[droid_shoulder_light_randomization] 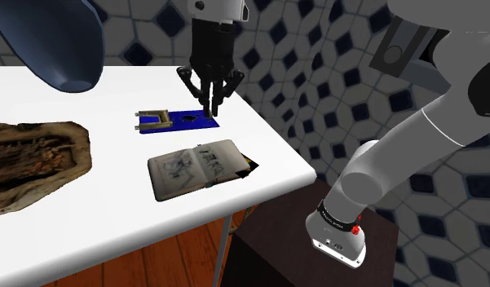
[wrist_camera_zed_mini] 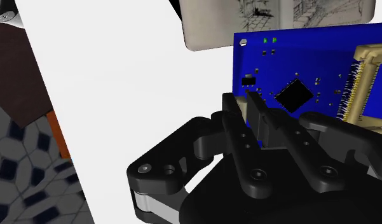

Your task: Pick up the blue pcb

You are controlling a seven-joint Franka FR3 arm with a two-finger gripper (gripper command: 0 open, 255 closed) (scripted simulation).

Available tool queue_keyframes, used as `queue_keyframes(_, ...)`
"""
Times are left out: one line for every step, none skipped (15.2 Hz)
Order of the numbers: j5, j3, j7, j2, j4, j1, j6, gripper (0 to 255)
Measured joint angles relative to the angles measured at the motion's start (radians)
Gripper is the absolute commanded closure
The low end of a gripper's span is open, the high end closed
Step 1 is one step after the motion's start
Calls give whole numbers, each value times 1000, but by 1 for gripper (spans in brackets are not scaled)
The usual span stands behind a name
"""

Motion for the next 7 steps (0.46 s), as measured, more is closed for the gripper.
queue_keyframes(-3, 1, 5, 7, 20, -1, -13, 255)
queue_keyframes(-5, 1, 7, 11, 36, -2, -25, 255)
queue_keyframes(-7, 0, 9, 14, 51, -3, -38, 255)
queue_keyframes(-10, 0, 12, 20, 70, -4, -51, 255)
queue_keyframes(-11, -1, 16, 24, 88, -5, -65, 255)
queue_keyframes(-15, 1, 20, 32, 106, -6, -75, 255)
queue_keyframes(-15, -1, 20, 32, 114, -7, -84, 255)
